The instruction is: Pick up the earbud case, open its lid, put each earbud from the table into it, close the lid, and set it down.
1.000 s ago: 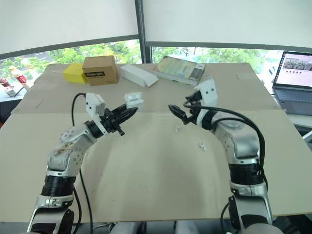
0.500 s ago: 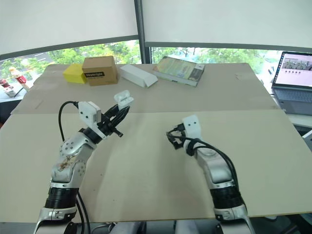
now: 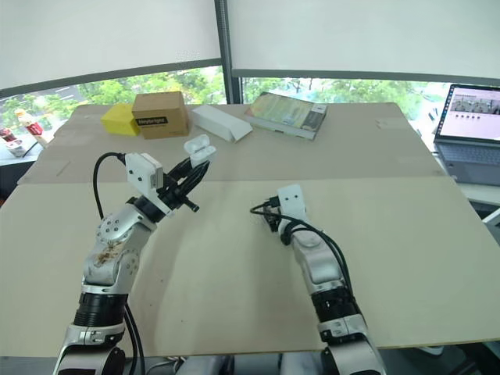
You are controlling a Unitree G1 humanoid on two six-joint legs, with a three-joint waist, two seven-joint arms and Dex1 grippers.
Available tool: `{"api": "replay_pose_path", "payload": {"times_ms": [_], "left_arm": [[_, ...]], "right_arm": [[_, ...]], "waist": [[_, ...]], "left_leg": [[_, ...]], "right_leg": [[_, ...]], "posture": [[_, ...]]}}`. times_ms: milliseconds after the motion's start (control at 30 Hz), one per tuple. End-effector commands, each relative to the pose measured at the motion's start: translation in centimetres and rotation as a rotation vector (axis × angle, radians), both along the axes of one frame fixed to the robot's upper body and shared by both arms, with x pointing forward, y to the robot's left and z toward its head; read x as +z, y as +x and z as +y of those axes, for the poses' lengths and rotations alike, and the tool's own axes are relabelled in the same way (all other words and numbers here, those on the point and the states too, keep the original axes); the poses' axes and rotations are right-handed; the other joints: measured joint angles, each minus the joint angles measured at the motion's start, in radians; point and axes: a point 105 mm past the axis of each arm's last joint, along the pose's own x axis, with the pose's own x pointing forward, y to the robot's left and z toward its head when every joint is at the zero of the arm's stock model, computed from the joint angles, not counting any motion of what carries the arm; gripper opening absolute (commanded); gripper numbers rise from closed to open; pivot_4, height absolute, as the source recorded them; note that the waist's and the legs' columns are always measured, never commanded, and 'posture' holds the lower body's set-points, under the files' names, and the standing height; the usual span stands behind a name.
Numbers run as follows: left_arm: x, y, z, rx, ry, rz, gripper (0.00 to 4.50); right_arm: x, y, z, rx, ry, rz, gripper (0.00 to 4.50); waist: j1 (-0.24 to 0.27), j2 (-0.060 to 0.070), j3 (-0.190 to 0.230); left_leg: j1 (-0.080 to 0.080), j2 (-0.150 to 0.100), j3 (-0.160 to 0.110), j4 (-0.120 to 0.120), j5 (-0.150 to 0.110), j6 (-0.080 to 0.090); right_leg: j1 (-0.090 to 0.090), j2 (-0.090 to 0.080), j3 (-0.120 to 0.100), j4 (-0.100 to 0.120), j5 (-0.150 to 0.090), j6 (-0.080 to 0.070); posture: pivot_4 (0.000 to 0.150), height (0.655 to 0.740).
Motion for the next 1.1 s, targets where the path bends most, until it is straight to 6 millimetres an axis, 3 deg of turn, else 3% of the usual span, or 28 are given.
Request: {"api": "replay_pose_path", "payload": {"times_ms": [33,133,167,300,400,467,633,733,900,1100], "left_arm": [[1.3,-0.1,-0.1,-0.002,0.004,-0.063,0.56],[1.4,-0.1,-0.2,-0.005,0.001,-0.064,0.56],[1.4,-0.1,-0.2,-0.006,0.000,-0.065,0.56],[1.5,0.0,-0.3,-0.010,-0.001,-0.068,0.56],[1.5,0.1,-0.6,-0.016,-0.002,-0.071,0.56],[1.4,0.0,-0.7,-0.020,0.001,-0.074,0.56],[0.8,-0.2,-1.3,-0.037,-0.001,-0.078,0.56],[0.6,-0.4,-1.7,-0.043,-0.013,-0.083,0.56],[-0.1,-1.1,-2.3,-0.055,-0.020,-0.081,0.56],[-1.0,-2.0,-2.8,-0.056,0.003,-0.085,0.56]], "right_arm": [[-1.1,-0.3,-0.8,-0.040,-0.006,0.033,1.54],[-1.2,-0.7,-0.7,-0.030,-0.005,0.037,0.51],[-1.2,-0.9,-0.7,-0.022,-0.005,0.037,0.35],[0.0,-1.0,-1.0,0.047,-0.004,0.004,0.36],[3.9,-0.5,-1.5,0.212,-0.003,-0.093,0.36],[6.7,-0.5,-2.9,0.369,-0.086,-0.123,0.36],[10.1,-2.0,-7.4,0.634,-0.304,-0.020,0.36],[9.6,-3.2,-10.4,0.737,-0.486,0.100,0.36],[7.5,-3.7,-16.5,0.758,-0.787,0.282,0.36],[5.0,-5.1,-20.8,0.778,-1.014,0.418,0.36]], "waist": [[0.001,0.000,0.000],[0.002,0.000,0.000],[0.003,0.000,0.000],[0.002,0.000,0.000],[0.003,0.000,0.000],[0.002,0.001,0.001],[0.003,0.002,0.001],[0.003,0.001,0.001],[0.001,0.002,0.002],[0.002,0.002,0.002]], "left_leg": [[0.002,0.000,0.000,-0.001,0.000,0.000],[0.009,0.000,0.000,-0.003,-0.001,0.002],[0.010,0.000,0.000,-0.003,-0.002,0.002],[0.010,0.000,0.000,-0.003,-0.002,0.003],[0.010,0.000,0.000,-0.003,-0.002,0.003],[0.010,-0.001,0.000,-0.002,-0.002,0.003],[0.010,0.001,0.000,-0.004,-0.002,0.003],[0.010,0.003,0.001,-0.004,-0.003,0.004],[0.010,0.002,0.002,-0.003,-0.004,0.007],[0.010,0.002,0.003,-0.003,-0.004,0.006]], "right_leg": [[0.002,0.000,0.000,0.000,0.000,0.000],[0.010,0.000,-0.001,-0.003,0.000,0.000],[0.011,0.000,-0.001,-0.004,0.000,0.000],[0.011,0.000,-0.001,-0.004,0.000,0.000],[0.011,0.001,-0.001,-0.004,0.000,0.000],[0.011,0.000,-0.001,-0.005,0.000,0.001],[0.012,0.003,-0.003,-0.010,-0.001,0.001],[0.015,0.004,-0.004,-0.014,-0.001,0.001],[0.016,0.001,-0.002,-0.016,0.001,0.004],[0.016,0.001,-0.001,-0.017,0.001,0.004]], "posture": [[0.150,0.7400],[0.150,0.7400],[0.150,0.7400],[0.150,0.7400],[0.150,0.7400],[0.150,0.7400],[0.150,0.7400],[0.150,0.7400],[0.150,0.7400],[0.150,0.7400]]}}
